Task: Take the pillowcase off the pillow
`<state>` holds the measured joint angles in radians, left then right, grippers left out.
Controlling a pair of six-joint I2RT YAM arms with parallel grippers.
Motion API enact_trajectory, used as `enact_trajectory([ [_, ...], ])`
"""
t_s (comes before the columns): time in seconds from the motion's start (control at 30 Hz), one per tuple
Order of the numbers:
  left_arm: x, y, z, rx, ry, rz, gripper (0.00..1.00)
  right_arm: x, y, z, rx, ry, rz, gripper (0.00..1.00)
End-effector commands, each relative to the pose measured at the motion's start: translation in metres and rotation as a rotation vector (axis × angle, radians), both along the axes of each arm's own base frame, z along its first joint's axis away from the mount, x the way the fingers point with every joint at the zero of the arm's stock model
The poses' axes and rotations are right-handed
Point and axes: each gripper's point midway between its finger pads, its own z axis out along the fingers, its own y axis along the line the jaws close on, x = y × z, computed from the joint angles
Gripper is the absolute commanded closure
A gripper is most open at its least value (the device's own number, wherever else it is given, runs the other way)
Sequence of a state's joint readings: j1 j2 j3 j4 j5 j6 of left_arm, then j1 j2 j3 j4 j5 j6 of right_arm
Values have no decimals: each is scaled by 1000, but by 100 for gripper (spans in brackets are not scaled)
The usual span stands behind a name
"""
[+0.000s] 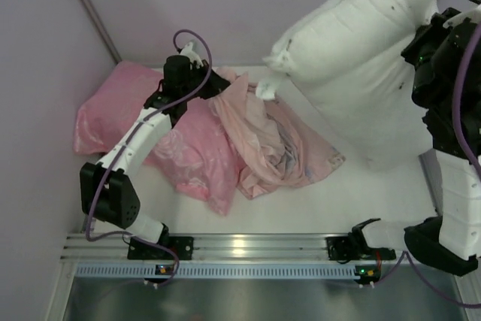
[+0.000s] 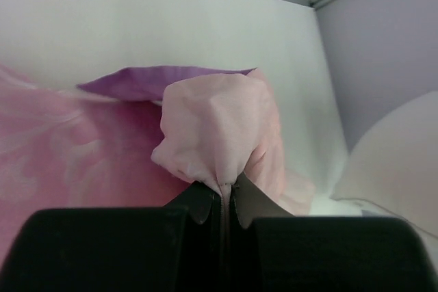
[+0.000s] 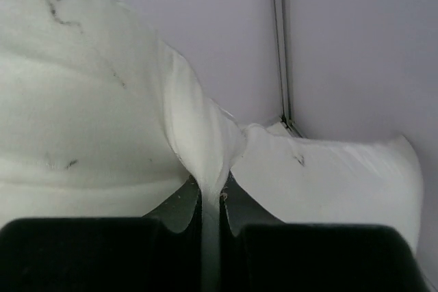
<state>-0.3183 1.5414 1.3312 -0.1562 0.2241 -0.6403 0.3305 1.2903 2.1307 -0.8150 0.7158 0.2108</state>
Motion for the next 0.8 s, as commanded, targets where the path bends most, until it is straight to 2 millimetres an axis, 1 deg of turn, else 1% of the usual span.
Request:
enact_trajectory([
  [0.0,-12,-28,93,-144,-218,-188,100,-57,-18,42,119,-173,-72,100],
  [0.03,-13,-35,99,-156,-225,-221,100,-58,-21,33,129,-156,-109,100],
  [0.07,-12,-51,106,-174,-229,-296,100,-59,-20,29,144,-157,-111,100],
  [0.13,-10,-67,109,-186,-228,-363,100,-57,-24,21,165,-154,-173,100],
  [0.17,-13,-80,108,-202,-215,-426,100,-56,-26,20,167,-152,-201,100],
  [0.2,-3,-89,108,-222,-198,-444,100,-49,-26,16,149,-133,-238,100],
  [0.27,3,-103,99,-228,-156,-471,100,-40,-35,19,131,-141,-334,100],
  [0.3,16,-111,80,-224,-111,-469,100,-23,-33,14,87,-106,-357,100],
  [0.33,21,-115,86,-228,-122,-471,100,-14,-33,18,79,-111,-346,100],
  [0.37,25,-121,80,-228,-112,-477,100,-7,-45,17,64,-102,-387,100],
  [0.4,39,-130,57,-217,-81,-474,100,9,-46,10,50,-81,-394,100],
  [0.43,46,-135,69,-218,-122,-484,100,23,-47,2,31,-59,-379,100],
  [0.47,61,-147,39,-204,-83,-492,100,30,-64,-2,23,-56,-423,100],
  [0.5,69,-152,32,-201,-78,-503,100,50,-68,-17,13,-20,-428,100],
  [0.53,75,-159,27,-214,-68,-517,100,65,-85,-35,1,23,-446,100],
  [0.57,92,-168,21,-226,-74,-531,100,75,-97,-48,0,53,-461,100],
  [0.6,98,-174,17,-241,-66,-546,100,96,-107,-72,12,98,-467,100],
  [0.63,102,-177,20,-247,-78,-555,60,107,-134,-97,25,150,-479,100],
  [0.67,109,-179,22,-245,-92,-548,15,118,-142,-111,36,183,-465,100],
  [0.7,111,-176,22,-225,-95,-528,1,136,-143,-139,56,266,-418,65],
  [0.73,118,-168,19,-191,-93,-455,1,139,-147,-151,60,319,-411,45],
  [0.77,108,-159,21,-147,-86,-426,1,139,-144,-160,50,366,-413,32],
])
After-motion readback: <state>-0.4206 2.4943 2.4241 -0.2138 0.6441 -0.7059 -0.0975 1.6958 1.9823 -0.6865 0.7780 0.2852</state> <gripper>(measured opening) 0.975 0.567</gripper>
